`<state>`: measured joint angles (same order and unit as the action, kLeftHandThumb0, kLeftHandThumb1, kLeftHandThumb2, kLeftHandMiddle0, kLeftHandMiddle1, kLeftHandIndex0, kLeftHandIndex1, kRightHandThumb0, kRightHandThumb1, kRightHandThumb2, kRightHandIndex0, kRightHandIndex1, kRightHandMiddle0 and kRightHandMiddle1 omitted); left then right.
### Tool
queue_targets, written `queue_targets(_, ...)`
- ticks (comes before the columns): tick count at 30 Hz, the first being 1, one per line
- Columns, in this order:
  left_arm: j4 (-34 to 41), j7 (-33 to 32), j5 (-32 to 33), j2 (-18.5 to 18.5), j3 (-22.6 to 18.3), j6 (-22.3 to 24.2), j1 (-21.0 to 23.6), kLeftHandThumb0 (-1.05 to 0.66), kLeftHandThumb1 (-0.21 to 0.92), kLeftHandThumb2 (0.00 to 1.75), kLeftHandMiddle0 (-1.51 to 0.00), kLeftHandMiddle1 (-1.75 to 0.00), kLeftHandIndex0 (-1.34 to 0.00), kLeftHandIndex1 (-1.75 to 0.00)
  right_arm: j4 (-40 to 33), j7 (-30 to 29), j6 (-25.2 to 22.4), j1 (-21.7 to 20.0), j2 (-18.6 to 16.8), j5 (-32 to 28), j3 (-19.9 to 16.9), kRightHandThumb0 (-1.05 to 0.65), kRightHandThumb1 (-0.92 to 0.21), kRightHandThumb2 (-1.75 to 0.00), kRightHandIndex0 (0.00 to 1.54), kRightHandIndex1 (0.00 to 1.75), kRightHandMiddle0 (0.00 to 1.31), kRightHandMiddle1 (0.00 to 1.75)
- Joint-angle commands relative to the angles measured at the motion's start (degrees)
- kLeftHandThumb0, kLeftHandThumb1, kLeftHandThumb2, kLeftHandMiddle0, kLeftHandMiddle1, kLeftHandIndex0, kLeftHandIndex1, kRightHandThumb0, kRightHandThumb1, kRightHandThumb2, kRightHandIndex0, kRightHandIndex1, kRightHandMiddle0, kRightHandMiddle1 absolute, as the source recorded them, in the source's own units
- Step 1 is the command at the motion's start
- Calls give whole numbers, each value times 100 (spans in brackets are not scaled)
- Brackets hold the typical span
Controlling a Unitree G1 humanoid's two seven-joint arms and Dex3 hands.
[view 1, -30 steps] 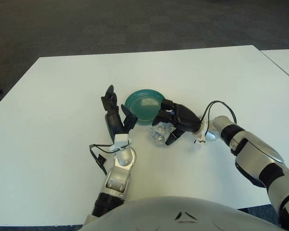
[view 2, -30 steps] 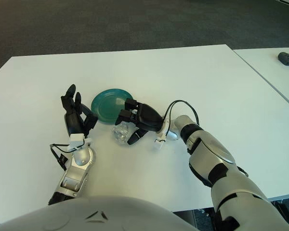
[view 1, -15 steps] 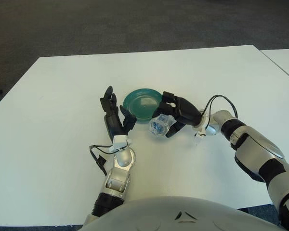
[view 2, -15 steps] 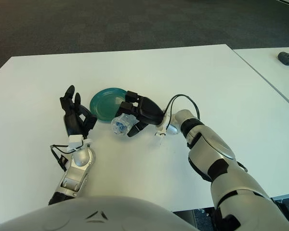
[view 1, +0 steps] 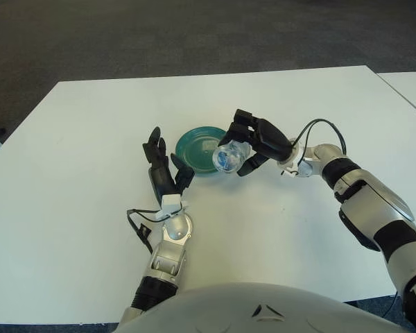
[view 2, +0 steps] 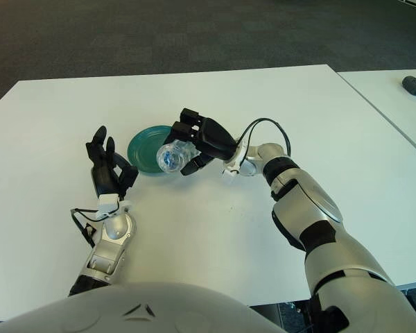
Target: Put the bottle into the plate.
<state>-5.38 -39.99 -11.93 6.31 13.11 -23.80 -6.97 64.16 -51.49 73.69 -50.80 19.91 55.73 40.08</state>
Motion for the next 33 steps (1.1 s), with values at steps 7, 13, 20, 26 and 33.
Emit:
queue_targets(7,-177,25,64,525,-97,-94,287,-85,92,109,-40,-1,0,-72,-333,576,-49,-300,106,-340,-481,-102,-92,-84,138,175,118,175)
queue_targets(13,-233,25,58,527,-111,-112,325,-85,92,109,-39,-1,0,-71,-398,815,-134,-302,123,-349,-570,-98,-92,-78,138,175,117,175)
queue_targets(20,-297,30,69,529,-137,-132,383,-86,92,108,-39,-1,0,-72,-454,1082,-179,-301,122,-418,-682,-96,-92,-75,138,175,115,175)
queue_targets(26,-361,31,112,550,-170,-137,449,-86,92,108,-40,-1,0,-74,-418,1381,31,-334,7,-636,-768,-92,-92,-71,137,175,115,175)
queue_targets(33,-399,-40,25,621,-106,-160,502,-86,92,108,-40,-1,0,-75,-251,1750,94,-383,-192,-715,-767,-90,-92,-68,136,175,114,175)
